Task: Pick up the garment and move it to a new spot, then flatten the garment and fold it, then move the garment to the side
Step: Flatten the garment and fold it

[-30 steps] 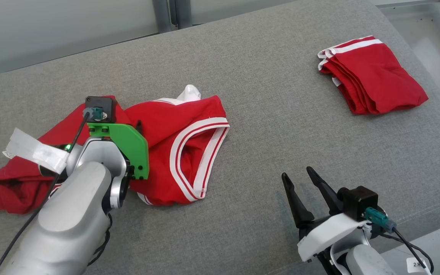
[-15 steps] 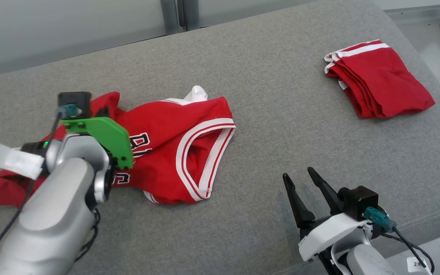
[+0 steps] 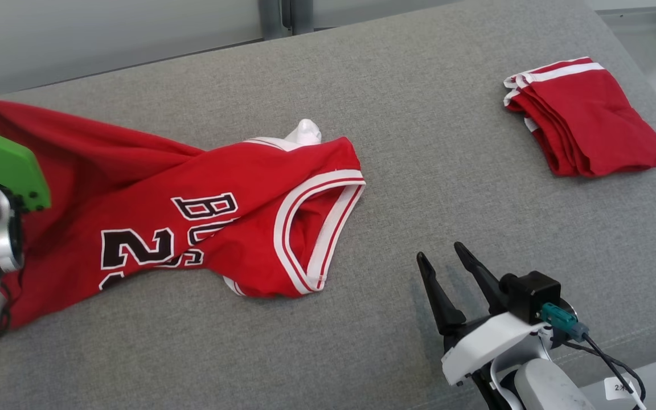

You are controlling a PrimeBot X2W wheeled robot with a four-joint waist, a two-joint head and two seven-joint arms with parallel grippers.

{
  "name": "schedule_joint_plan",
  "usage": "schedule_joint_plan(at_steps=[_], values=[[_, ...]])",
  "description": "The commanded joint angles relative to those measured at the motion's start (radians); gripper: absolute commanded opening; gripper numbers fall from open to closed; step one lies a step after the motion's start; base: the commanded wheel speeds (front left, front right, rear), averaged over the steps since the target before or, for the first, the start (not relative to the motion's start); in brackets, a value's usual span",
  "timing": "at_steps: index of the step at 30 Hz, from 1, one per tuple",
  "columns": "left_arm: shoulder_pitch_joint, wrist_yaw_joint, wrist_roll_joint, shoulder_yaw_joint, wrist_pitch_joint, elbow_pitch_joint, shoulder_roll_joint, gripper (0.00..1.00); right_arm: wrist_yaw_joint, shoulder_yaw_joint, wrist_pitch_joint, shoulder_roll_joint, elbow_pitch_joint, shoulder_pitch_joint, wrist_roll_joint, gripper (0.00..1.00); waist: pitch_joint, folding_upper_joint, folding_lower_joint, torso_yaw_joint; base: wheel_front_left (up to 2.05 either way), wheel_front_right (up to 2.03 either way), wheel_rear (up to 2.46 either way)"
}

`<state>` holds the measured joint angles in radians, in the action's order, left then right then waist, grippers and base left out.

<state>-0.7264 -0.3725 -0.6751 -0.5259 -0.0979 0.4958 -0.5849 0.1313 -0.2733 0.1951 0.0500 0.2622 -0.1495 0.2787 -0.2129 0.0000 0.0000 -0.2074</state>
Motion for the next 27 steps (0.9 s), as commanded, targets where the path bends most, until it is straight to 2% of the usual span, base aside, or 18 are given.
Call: schedule_joint_plan(at_steps=[1, 5, 10, 11, 12, 18, 22, 27], values=[[-0.018, 0.002, 0.008, 0.005, 0.007, 0.002, -0.009, 0.00, -0.001, 0.000, -0.002, 0.001, -0.004, -0.006, -0.006, 1.00, -0.011, 0.0000, 0.0000, -0.005, 0.00, 0.00, 0.00], [-0.111, 0.009, 0.054, 0.013, 0.040, 0.046, -0.075, 0.00, -0.001, -0.009, -0.008, 0.001, -0.010, -0.020, -0.013, 1.00, -0.045, 0.0000, 0.0000, -0.026, 0.00, 0.00, 0.00], [-0.194, 0.007, 0.095, 0.012, 0.058, 0.081, -0.108, 0.00, -0.001, -0.020, -0.014, 0.001, -0.018, -0.024, -0.019, 1.00, -0.085, 0.0000, 0.0000, -0.047, 0.00, 0.00, 0.00], [-0.206, 0.003, 0.099, 0.011, 0.058, 0.094, -0.111, 0.22, -0.001, -0.022, -0.015, 0.001, -0.021, -0.026, -0.020, 1.00, -0.094, 0.0000, 0.0000, -0.049, 0.00, 0.00, 0.00], [-0.219, 0.008, 0.097, 0.011, 0.057, 0.104, -0.107, 1.00, -0.001, -0.024, -0.017, 0.001, -0.023, -0.029, -0.021, 1.00, -0.103, 0.0000, 0.0000, -0.050, 0.00, 0.00, 0.00], [-0.266, -0.001, 0.118, 0.015, 0.170, 0.166, -0.063, 1.00, -0.001, -0.030, -0.027, 0.001, -0.033, -0.049, -0.035, 1.00, -0.138, 0.0000, 0.0000, -0.039, 0.00, 0.00, 0.00], [-0.246, 0.022, 0.096, 0.004, 0.206, 0.211, -0.002, 1.00, -0.001, -0.013, -0.037, 0.001, -0.037, -0.049, -0.052, 1.00, -0.133, 0.0000, 0.0000, -0.001, 0.00, 0.00, 0.00], [-0.177, 0.056, 0.040, 0.029, 0.308, 0.228, 0.084, 1.00, -0.001, 0.010, -0.050, 0.001, -0.047, -0.034, -0.067, 1.00, -0.107, 0.0000, 0.0000, 0.058, 0.00, 0.00, 0.00]])
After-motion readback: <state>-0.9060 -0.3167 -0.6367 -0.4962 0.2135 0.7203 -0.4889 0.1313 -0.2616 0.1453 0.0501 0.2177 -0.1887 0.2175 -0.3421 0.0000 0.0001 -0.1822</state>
